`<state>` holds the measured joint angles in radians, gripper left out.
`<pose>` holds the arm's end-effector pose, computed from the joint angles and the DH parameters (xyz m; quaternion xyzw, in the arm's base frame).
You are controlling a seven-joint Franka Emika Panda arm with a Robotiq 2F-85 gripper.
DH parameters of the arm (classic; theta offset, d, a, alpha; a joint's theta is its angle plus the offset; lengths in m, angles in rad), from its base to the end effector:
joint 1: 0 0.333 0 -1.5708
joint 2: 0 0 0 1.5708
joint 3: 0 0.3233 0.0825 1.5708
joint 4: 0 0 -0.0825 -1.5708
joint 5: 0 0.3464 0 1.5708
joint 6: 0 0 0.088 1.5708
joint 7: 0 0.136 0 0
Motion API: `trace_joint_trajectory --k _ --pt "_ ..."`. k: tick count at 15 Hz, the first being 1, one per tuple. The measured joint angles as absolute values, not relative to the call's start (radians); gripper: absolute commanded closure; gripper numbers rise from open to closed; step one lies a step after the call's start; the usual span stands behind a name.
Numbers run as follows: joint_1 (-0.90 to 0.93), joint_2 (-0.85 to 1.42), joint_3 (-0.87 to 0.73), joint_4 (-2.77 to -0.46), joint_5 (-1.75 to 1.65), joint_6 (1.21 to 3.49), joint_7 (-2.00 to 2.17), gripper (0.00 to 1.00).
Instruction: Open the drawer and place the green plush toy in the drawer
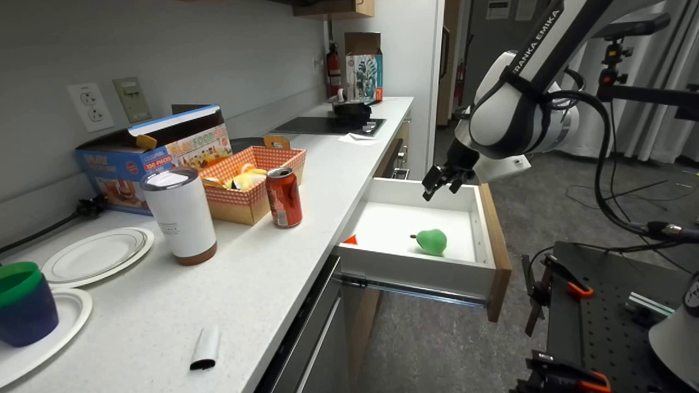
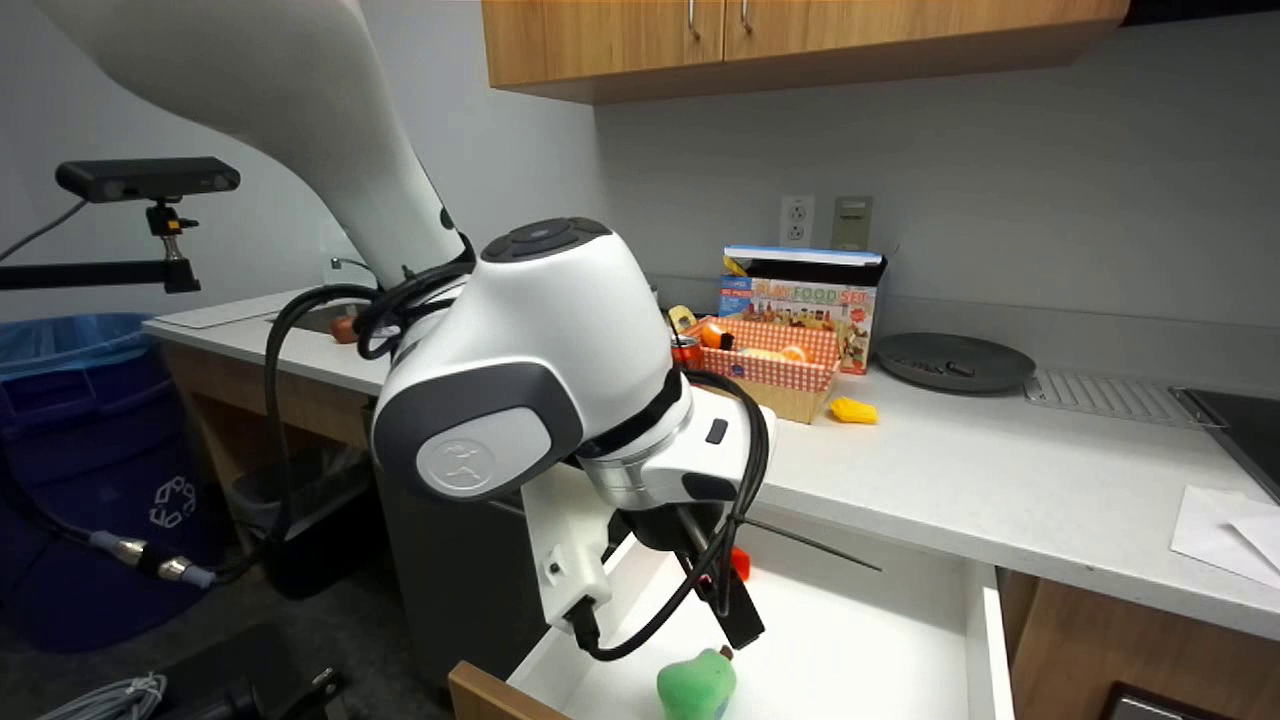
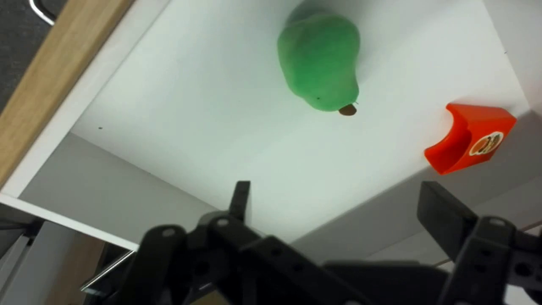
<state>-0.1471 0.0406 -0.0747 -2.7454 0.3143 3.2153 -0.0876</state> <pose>0.4085 -0.1233 0.2681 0.9525 -0.2190 0.2113 0.0122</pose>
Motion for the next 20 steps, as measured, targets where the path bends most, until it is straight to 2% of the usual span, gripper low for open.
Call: trace_joint_trajectory --k 6,20 --pt "-0.147 0.053 -0.074 -2.752 0.326 3.343 -0.088 0.0" --pt "-0.126 0.041 -0.051 -2.743 0.303 3.344 -0.002 0.0"
